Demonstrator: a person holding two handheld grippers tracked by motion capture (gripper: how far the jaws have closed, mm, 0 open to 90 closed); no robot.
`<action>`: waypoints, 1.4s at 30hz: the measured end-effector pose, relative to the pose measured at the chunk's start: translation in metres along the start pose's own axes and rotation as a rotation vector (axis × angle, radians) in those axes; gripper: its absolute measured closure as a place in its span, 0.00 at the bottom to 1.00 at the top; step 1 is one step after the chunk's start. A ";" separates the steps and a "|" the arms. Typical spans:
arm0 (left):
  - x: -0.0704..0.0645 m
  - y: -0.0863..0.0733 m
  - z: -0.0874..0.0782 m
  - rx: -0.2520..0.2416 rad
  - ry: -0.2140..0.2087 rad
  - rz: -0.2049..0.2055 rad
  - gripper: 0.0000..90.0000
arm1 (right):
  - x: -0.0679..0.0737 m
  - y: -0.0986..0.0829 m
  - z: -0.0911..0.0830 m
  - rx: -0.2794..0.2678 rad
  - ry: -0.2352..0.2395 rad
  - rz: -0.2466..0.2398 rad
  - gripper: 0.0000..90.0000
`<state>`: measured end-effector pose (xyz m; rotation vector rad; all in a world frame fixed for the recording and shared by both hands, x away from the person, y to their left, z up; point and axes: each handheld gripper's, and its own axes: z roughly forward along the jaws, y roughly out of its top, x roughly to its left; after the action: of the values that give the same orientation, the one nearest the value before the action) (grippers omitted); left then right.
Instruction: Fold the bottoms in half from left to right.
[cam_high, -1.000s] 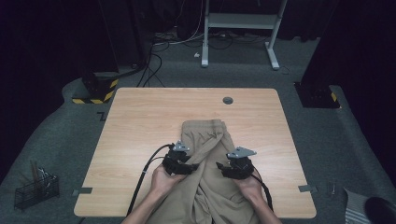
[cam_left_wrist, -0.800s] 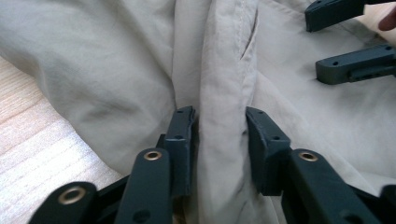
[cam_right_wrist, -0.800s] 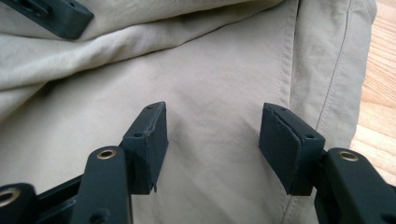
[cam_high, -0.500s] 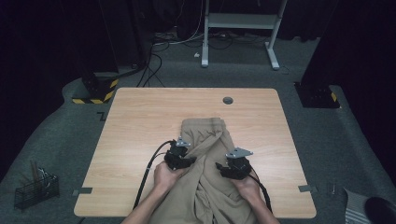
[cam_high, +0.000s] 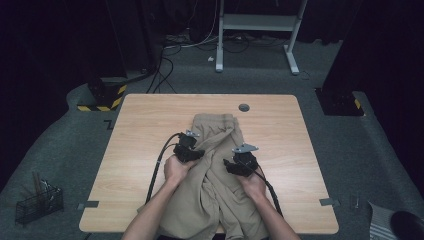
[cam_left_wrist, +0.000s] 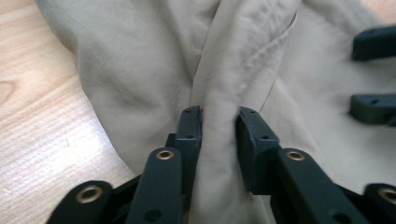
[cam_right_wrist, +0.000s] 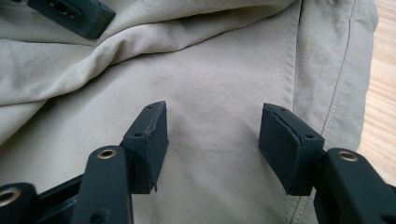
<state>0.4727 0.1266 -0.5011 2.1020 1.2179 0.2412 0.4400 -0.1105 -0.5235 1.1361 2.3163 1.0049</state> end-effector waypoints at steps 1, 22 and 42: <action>-0.002 0.000 -0.009 -0.025 0.002 0.006 0.74 | 0.000 0.001 -0.001 0.005 -0.017 -0.014 0.48; -0.020 0.002 -0.049 -0.078 -0.068 0.095 0.97 | 0.008 -0.030 -0.034 0.005 0.054 -0.057 0.48; -0.080 0.024 -0.014 -0.078 -0.142 0.160 0.65 | 0.009 -0.029 -0.033 0.007 0.046 -0.054 0.47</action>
<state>0.4391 0.0593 -0.4621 2.1122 0.9449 0.2038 0.4000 -0.1298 -0.5228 1.0575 2.3750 1.0143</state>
